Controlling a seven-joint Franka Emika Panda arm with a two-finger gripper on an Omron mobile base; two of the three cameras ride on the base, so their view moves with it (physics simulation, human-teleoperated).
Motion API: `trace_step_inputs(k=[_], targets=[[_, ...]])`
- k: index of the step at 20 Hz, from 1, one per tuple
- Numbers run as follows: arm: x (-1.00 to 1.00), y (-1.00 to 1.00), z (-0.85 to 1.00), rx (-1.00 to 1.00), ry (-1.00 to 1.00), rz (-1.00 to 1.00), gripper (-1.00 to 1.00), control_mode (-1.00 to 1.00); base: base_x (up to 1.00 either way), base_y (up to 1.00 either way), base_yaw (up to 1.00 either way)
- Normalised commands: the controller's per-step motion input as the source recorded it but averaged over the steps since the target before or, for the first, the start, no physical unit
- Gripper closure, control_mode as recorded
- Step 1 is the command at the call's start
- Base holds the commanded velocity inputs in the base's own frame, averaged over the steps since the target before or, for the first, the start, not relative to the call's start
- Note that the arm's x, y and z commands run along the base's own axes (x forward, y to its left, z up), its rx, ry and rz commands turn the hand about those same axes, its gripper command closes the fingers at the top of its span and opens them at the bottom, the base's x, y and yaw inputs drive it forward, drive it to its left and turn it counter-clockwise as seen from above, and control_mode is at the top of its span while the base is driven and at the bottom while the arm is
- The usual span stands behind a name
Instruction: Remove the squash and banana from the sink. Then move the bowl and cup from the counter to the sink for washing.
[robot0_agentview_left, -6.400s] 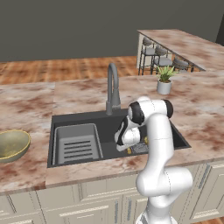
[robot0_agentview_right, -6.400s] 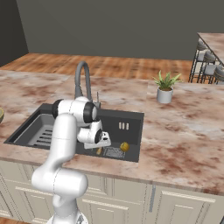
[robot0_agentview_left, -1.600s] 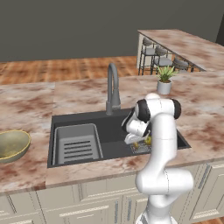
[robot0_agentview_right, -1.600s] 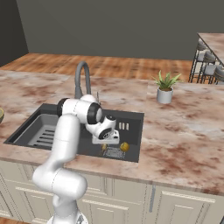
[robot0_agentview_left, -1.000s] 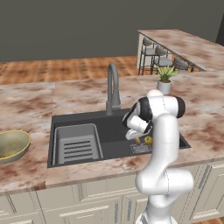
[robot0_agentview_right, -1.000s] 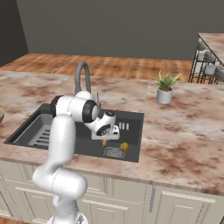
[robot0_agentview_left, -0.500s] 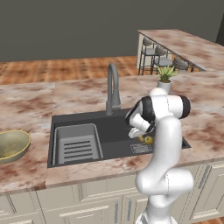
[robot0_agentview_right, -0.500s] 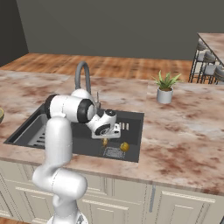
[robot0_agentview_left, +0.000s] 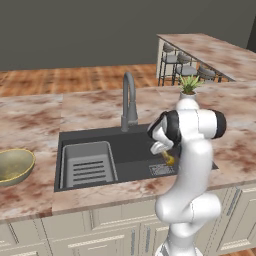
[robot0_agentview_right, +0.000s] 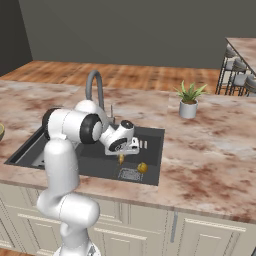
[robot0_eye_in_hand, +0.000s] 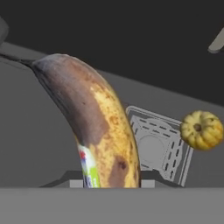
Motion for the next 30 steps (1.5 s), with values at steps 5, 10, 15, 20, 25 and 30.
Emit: trace_step_inputs(k=[5, 10, 15, 20, 25, 30], targets=[[-0.19, -0.07, 0.47, 0.00, 0.00, 0.00, 1.00, -1.00, 0.00, 0.00, 0.00], [-0.20, -0.08, 0.48, 0.01, 0.00, 0.00, 1.00, -1.00, 0.00, 0.00, 0.00], [-0.24, -0.10, 0.44, 0.01, 0.00, 0.00, 1.00, -1.00, 0.00, 0.00, 0.00], [-0.24, -0.13, 0.45, 0.01, 0.00, 0.00, 1.00, -1.00, 0.00, 0.00, 0.00], [-0.22, -0.17, 0.45, 0.00, 0.00, 0.00, 1.00, -1.00, 0.00, 0.00, 0.00], [-0.18, -0.17, 0.47, 0.00, 0.04, -0.02, 1.00, -1.00, 0.00, 0.00, 0.00]])
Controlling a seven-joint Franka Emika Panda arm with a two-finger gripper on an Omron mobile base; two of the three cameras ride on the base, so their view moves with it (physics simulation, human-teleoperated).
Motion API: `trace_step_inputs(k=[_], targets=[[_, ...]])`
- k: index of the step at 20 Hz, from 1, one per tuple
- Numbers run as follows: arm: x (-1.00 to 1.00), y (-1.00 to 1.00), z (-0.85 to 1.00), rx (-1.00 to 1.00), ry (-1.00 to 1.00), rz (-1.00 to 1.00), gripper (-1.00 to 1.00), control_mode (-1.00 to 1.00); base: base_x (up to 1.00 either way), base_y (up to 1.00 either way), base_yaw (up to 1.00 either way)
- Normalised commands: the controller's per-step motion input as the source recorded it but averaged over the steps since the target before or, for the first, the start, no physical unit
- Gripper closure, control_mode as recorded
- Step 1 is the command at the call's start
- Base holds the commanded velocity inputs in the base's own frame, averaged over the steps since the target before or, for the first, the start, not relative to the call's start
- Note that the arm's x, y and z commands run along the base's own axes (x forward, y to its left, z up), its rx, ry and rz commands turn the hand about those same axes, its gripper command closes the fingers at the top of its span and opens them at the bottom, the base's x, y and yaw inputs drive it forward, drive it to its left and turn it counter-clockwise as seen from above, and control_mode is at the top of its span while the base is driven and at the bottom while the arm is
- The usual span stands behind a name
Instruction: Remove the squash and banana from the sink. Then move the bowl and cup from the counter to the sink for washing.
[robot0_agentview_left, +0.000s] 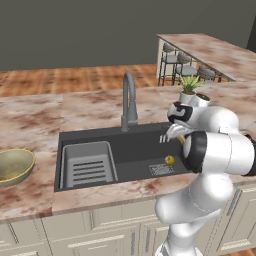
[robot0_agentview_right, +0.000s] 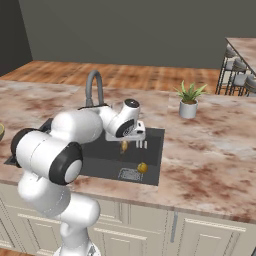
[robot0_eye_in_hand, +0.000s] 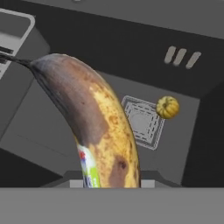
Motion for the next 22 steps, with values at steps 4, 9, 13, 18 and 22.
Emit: trace_step_inputs(k=[4, 9, 13, 18, 22], targets=[[-0.17, -0.27, 0.37, 0.00, 0.05, -0.06, 1.00, -1.00, 0.00, 0.00, 0.00], [-0.17, -0.35, 0.20, -0.07, 0.01, -0.07, 1.00, -1.00, 0.00, 0.00, 0.00], [-0.15, -0.37, 0.17, -0.07, 0.03, -0.08, 1.00, -1.00, 0.00, 0.00, 0.00], [-0.09, -0.35, 0.13, -0.10, 0.03, -0.07, 1.00, -1.00, 0.00, 0.00, 0.00], [-0.07, -0.33, 0.07, -0.14, 0.00, -0.01, 1.00, -1.00, 0.00, 0.00, 0.00]])
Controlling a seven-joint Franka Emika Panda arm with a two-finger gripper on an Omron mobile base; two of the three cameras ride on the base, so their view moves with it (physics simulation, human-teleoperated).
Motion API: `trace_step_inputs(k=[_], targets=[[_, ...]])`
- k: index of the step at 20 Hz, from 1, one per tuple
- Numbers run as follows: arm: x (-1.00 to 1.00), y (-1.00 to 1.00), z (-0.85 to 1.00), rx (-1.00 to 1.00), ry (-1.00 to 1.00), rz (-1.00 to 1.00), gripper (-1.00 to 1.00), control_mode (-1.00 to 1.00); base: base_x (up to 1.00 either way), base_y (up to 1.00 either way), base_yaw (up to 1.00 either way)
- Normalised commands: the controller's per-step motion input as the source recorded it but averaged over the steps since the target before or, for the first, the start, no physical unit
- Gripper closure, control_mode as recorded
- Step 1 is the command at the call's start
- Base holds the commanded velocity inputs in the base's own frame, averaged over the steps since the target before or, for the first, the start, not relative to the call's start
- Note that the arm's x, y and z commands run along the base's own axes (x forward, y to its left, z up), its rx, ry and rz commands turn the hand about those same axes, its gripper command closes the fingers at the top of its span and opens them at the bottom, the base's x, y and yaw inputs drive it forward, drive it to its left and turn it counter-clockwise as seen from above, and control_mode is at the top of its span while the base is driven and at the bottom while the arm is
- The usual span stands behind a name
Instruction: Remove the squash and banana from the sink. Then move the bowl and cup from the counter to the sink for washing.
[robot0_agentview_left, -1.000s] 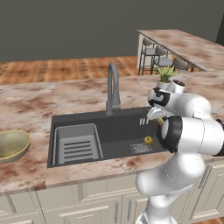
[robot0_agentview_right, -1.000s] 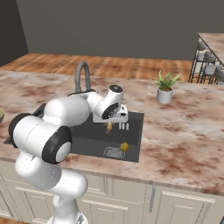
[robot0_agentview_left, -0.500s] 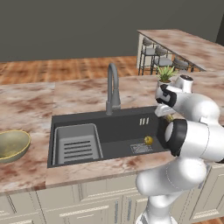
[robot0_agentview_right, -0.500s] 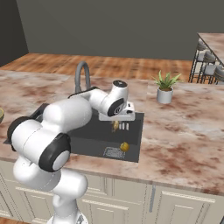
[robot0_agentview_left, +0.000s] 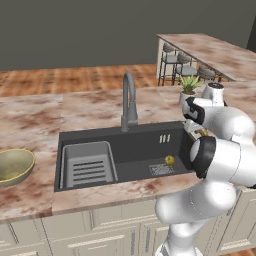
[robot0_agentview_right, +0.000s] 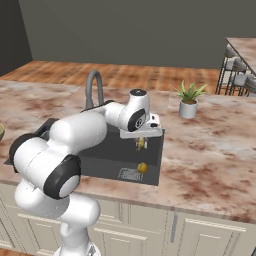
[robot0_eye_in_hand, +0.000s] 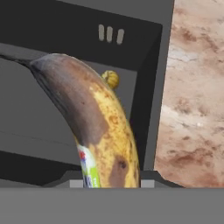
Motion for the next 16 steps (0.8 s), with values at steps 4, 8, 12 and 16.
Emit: trace_step_inputs(k=[4, 8, 12, 16], targets=[[-0.04, -0.37, 0.01, -0.11, 0.00, 0.00, 1.00, -1.00, 0.00, 0.00, 0.00], [-0.04, -0.39, 0.00, -0.07, 0.00, 0.00, 1.00, -1.00, 0.00, 0.00, 0.00], [-0.03, -0.42, 0.00, -0.03, 0.01, 0.00, 1.00, -1.00, 0.00, 0.00, 0.00], [-0.04, -0.46, 0.00, 0.00, 0.01, 0.00, 1.00, -1.00, 0.00, 0.00, 0.00]])
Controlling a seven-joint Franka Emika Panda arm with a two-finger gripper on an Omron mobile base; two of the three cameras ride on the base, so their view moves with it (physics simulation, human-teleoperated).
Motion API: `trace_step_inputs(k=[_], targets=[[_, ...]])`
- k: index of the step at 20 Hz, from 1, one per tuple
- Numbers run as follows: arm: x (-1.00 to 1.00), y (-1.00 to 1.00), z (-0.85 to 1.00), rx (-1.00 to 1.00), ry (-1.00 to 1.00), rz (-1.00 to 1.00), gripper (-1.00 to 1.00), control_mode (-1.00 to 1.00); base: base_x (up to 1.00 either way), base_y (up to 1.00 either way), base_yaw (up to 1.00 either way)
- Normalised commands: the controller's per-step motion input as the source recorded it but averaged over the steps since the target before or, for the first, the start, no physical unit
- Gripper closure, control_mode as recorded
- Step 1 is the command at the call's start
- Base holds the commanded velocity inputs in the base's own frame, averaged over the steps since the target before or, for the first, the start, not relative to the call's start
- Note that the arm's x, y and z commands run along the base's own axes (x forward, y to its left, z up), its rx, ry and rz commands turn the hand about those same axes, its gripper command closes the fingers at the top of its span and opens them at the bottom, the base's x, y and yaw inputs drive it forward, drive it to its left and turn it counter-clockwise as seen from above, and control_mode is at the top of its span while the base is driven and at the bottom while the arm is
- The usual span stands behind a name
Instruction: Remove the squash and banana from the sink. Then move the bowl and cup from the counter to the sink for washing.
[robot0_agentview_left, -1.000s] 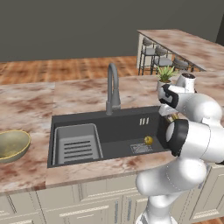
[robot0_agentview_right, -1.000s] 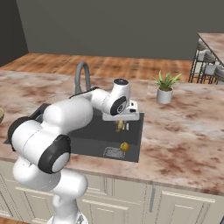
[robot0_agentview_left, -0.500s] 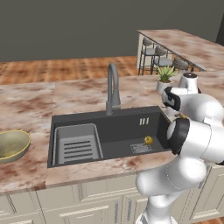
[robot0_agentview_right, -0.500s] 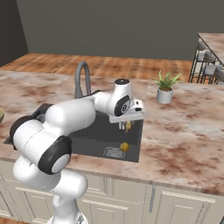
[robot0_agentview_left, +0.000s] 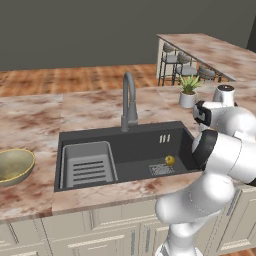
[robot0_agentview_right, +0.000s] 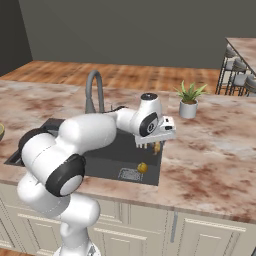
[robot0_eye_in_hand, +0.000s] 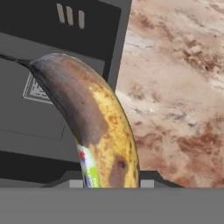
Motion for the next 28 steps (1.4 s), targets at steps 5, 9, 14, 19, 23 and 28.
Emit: trace_step_inputs(k=[5, 9, 14, 19, 23, 28], targets=[[-0.03, -0.42, -0.01, 0.00, 0.00, 0.00, 1.00, -1.00, 0.00, 0.00, 0.00], [0.00, -0.37, -0.06, 0.00, 0.00, 0.00, 1.00, -1.00, 0.00, 0.00, 0.00], [-0.01, -0.33, -0.09, 0.00, 0.02, 0.00, 1.00, -1.00, 0.00, 0.00, 0.00], [0.00, -0.24, -0.17, 0.00, 0.06, 0.00, 1.00, -1.00, 0.00, 0.00, 0.00], [0.00, -0.20, -0.17, 0.01, 0.00, 0.00, 1.00, -1.00, 0.00, 0.00, 0.00], [0.00, -0.15, -0.14, 0.04, 0.02, 0.00, 1.00, -1.00, 0.00, 0.00, 0.00]])
